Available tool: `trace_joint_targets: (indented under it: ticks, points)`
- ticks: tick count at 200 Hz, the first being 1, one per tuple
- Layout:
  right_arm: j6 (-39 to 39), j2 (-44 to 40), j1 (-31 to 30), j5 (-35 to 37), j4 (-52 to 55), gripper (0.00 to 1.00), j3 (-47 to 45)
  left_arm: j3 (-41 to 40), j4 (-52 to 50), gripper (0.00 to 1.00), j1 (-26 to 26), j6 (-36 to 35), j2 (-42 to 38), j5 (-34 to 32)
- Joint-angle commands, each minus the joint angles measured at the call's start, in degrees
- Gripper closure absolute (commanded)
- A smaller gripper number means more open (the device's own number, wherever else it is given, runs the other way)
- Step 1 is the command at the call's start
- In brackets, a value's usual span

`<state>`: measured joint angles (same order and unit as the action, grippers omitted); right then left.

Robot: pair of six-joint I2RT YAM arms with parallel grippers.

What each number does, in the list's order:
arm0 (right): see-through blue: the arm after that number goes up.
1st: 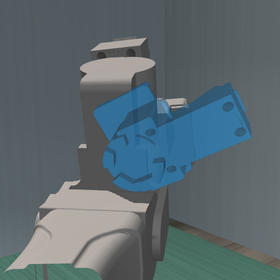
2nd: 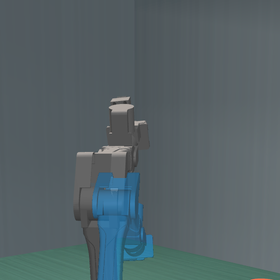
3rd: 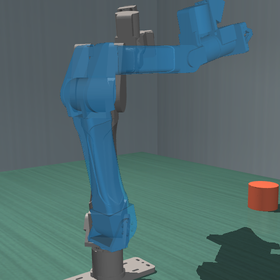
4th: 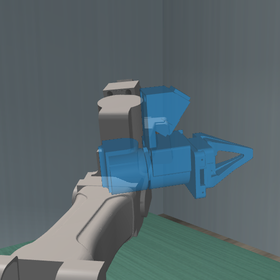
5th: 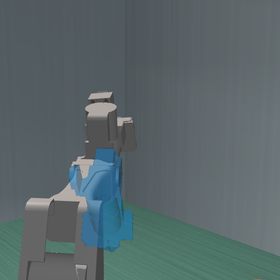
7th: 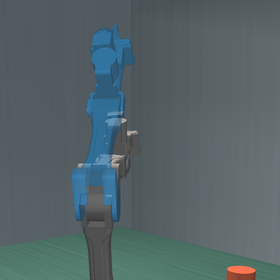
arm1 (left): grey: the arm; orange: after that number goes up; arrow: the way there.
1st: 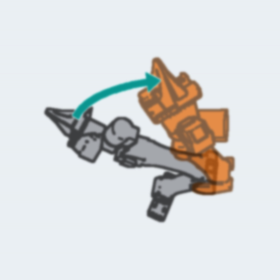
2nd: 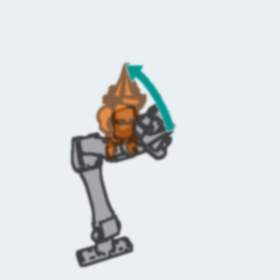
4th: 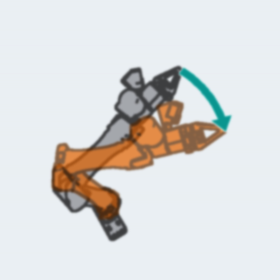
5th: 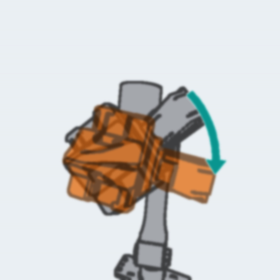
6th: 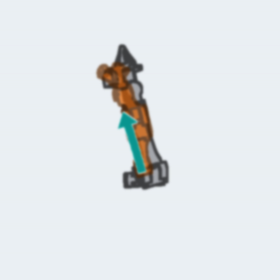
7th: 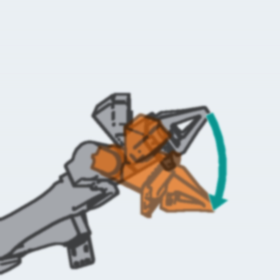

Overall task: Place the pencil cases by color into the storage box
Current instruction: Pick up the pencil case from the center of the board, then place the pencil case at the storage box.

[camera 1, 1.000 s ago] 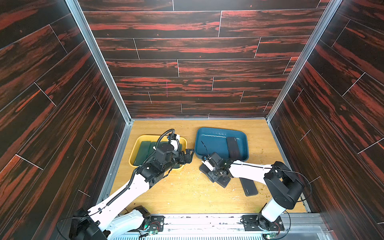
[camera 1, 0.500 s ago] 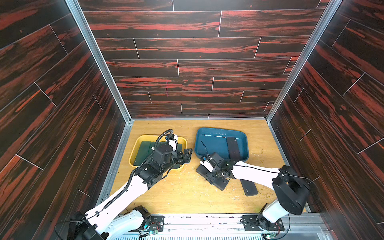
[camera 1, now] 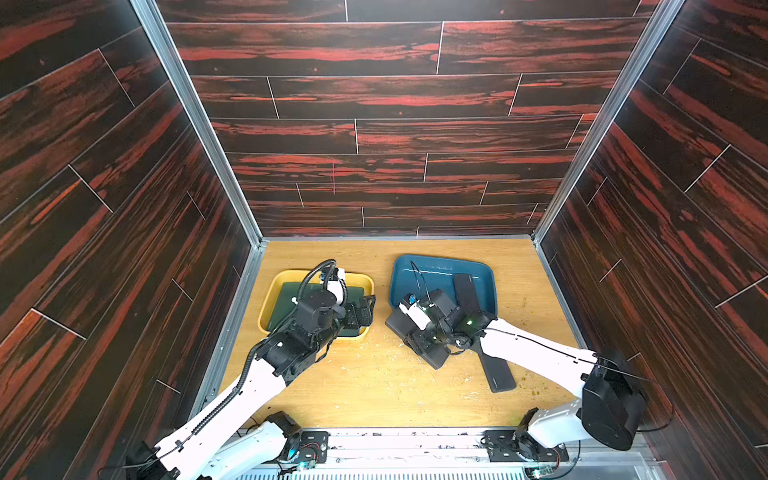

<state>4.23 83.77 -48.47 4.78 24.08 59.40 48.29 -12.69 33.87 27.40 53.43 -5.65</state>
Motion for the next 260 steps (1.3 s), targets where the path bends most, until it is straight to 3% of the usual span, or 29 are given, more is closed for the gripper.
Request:
trace_joint_targets:
  ticks: [1,83,123,218,260]
  points:
    - [1.68,-2.01,1.37,0.15,0.49,0.46,2.48,2.07,-1.73,0.04,-0.62,-2.47,-2.33,-3.06]
    - [7.20,-1.53,10.79,4.51,-4.80,0.46,9.30,-1.03,0.03,0.04,-1.26,-4.10,-4.65,-6.47]
    - [9.72,2.73,15.15,8.19,-8.62,0.47,12.11,-3.88,1.78,0.05,-1.26,-4.11,-4.65,-7.36]
    - [13.30,12.90,19.85,11.98,-9.94,0.48,19.00,-12.36,12.18,0.05,-1.13,-4.62,-6.28,-1.28]
    - [13.96,15.75,21.16,13.59,-10.37,0.48,19.93,-13.75,15.27,0.05,-1.17,-5.91,-3.07,-0.65]
